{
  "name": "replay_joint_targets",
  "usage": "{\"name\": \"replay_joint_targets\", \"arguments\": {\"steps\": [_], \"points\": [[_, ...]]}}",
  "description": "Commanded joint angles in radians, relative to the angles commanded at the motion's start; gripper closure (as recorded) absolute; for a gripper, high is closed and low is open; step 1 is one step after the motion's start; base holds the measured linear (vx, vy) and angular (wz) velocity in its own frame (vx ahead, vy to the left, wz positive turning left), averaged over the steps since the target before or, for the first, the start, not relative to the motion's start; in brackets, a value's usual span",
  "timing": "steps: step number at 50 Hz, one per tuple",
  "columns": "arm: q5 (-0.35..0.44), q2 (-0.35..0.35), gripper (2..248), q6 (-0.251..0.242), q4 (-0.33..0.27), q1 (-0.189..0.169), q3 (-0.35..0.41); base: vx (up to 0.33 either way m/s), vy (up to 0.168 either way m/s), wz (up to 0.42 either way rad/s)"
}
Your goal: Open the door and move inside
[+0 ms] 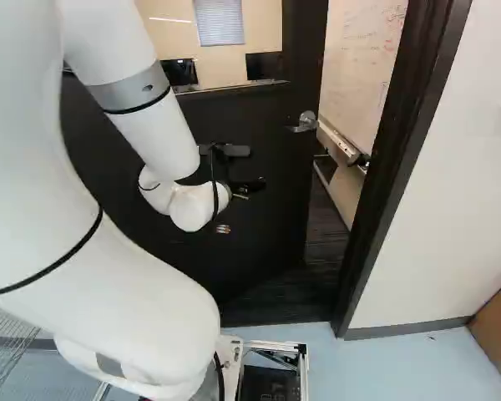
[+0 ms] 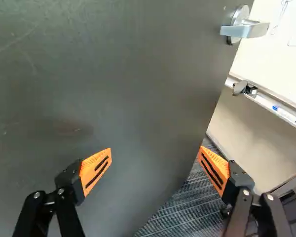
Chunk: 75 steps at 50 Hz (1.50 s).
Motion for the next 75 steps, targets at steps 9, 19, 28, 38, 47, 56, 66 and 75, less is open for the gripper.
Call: {"name": "replay_joint_targets", "arguments": {"steps": [9, 19, 28, 38, 47, 56, 66, 75], "points": [[0.0, -0.013, 3, 0.0, 0.02, 0.016, -0.012, 0.0, 0.0, 0.0], [0.0, -0.025, 3, 0.0, 0.023, 0.034, -0.024, 0.0, 0.0, 0.0], [0.0, -0.036, 3, 0.0, 0.023, 0.052, -0.035, 0.0, 0.0, 0.0], [0.002, -0.048, 3, 0.0, 0.025, 0.071, -0.047, 0.0, 0.0, 0.0], [0.006, -0.06, 3, 0.0, 0.03, 0.09, -0.058, 0.0, 0.0, 0.0], [0.019, -0.071, 3, 0.0, 0.037, 0.109, -0.07, 0.0, 0.0, 0.0], [0.034, -0.084, 3, 0.0, 0.043, 0.13, -0.083, 0.0, 0.0, 0.0], [0.035, -0.097, 3, 0.0, 0.043, 0.149, -0.095, 0.0, 0.0, 0.0]]}}
